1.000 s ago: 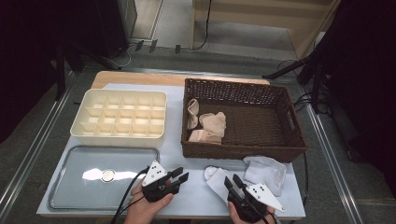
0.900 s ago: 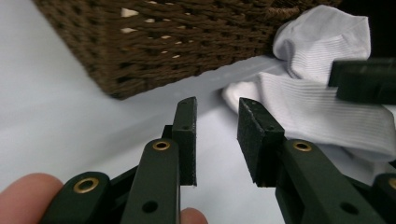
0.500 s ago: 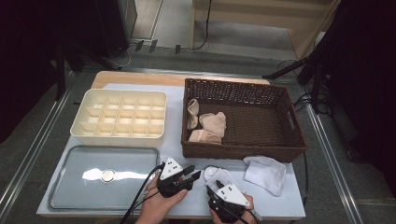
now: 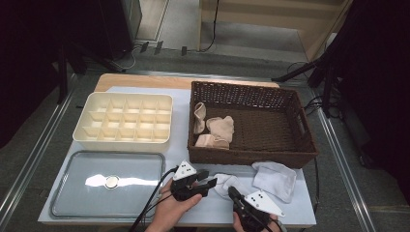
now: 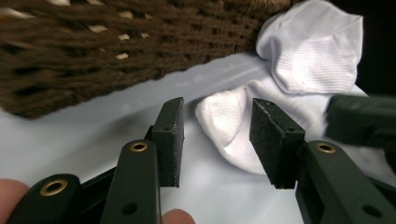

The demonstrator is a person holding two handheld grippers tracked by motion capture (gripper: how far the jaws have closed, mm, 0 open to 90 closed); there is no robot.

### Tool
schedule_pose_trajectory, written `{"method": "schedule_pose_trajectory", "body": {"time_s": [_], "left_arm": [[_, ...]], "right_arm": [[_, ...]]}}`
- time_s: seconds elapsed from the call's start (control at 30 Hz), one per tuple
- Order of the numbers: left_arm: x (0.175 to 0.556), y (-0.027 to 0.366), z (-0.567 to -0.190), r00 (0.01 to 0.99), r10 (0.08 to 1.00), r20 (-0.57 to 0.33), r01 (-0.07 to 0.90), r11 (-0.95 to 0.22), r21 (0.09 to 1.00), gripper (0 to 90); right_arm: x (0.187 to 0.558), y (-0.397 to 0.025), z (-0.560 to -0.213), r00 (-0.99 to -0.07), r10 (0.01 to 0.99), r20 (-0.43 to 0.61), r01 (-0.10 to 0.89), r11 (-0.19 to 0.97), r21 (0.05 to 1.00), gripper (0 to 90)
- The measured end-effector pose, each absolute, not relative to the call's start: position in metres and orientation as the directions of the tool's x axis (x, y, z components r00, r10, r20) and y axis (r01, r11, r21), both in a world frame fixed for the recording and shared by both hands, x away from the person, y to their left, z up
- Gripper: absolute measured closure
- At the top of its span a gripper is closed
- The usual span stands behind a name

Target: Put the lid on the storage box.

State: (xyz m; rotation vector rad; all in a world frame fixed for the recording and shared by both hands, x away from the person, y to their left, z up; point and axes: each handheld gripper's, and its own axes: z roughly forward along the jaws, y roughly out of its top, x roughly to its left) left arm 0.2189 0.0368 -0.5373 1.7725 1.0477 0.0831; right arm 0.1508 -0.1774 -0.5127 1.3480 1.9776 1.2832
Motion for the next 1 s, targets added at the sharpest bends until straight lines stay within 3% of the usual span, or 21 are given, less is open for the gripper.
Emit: {"method": "schedule_pose_trajectory", "body": {"time_s": [0.13, 0.33, 0.47, 0.77, 1.0], "left_arm": [[0.219, 0.026, -0.541, 0.616, 0.695, -0.370, 0.622, -0.141, 0.771, 63.6], [0.219, 0.020, -0.543, 0.629, 0.698, -0.344, 0.618, -0.179, 0.766, 89.4], [0.215, 0.033, -0.535, 0.637, 0.706, -0.309, 0.586, -0.184, 0.789, 90.0], [0.204, 0.095, -0.526, 0.542, 0.794, -0.274, 0.542, -0.082, 0.836, 90.0], [0.194, 0.122, -0.527, 0.522, 0.810, -0.265, 0.555, -0.087, 0.827, 90.0]], "right_arm": [[0.150, -0.188, -0.509, -0.414, 0.892, 0.184, 0.478, 0.041, 0.877, 89.3], [0.151, -0.202, -0.506, -0.399, 0.878, 0.264, 0.454, -0.061, 0.889, 89.2], [0.153, -0.212, -0.505, -0.388, 0.866, 0.314, 0.441, -0.125, 0.889, 89.3], [0.155, -0.222, -0.503, -0.419, 0.836, 0.354, 0.369, -0.199, 0.908, 89.2], [0.160, -0.231, -0.513, -0.350, 0.868, 0.351, 0.430, -0.184, 0.884, 88.5]]}}
